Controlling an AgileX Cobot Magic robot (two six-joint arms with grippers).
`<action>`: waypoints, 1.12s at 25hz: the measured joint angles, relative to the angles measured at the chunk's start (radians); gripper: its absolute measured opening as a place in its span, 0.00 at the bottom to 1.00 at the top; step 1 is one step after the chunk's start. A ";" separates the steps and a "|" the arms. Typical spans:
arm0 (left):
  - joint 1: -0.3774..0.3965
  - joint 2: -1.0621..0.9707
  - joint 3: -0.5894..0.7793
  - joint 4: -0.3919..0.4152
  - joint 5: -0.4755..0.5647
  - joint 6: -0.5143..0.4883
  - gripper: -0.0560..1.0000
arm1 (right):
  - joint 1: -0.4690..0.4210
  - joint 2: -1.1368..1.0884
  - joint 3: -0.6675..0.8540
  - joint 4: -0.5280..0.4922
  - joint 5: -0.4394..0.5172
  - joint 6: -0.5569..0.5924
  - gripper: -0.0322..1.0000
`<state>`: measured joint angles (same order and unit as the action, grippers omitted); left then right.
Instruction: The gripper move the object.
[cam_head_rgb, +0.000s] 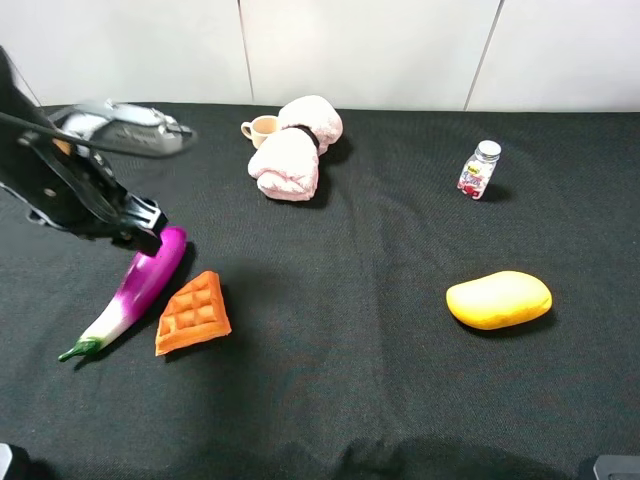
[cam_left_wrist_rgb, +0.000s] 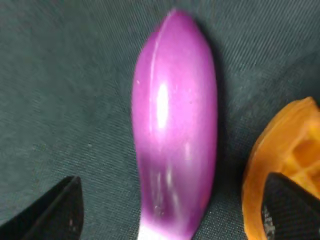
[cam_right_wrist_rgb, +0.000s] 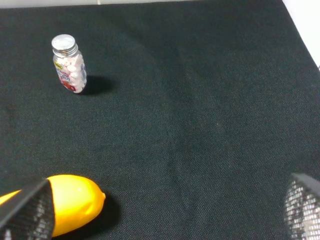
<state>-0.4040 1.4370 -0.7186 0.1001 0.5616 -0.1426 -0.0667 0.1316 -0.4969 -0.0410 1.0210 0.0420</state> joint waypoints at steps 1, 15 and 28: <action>0.000 -0.033 0.000 0.007 0.010 -0.001 0.77 | 0.000 0.000 0.000 0.000 0.000 0.000 0.70; 0.000 -0.567 0.000 0.095 0.320 -0.101 0.88 | 0.000 0.000 0.000 0.000 0.000 0.000 0.70; 0.119 -0.951 0.009 0.123 0.547 -0.097 0.88 | 0.000 0.000 0.000 0.000 0.000 0.000 0.70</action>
<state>-0.2850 0.4858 -0.7099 0.2231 1.1088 -0.2393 -0.0667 0.1316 -0.4969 -0.0410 1.0210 0.0420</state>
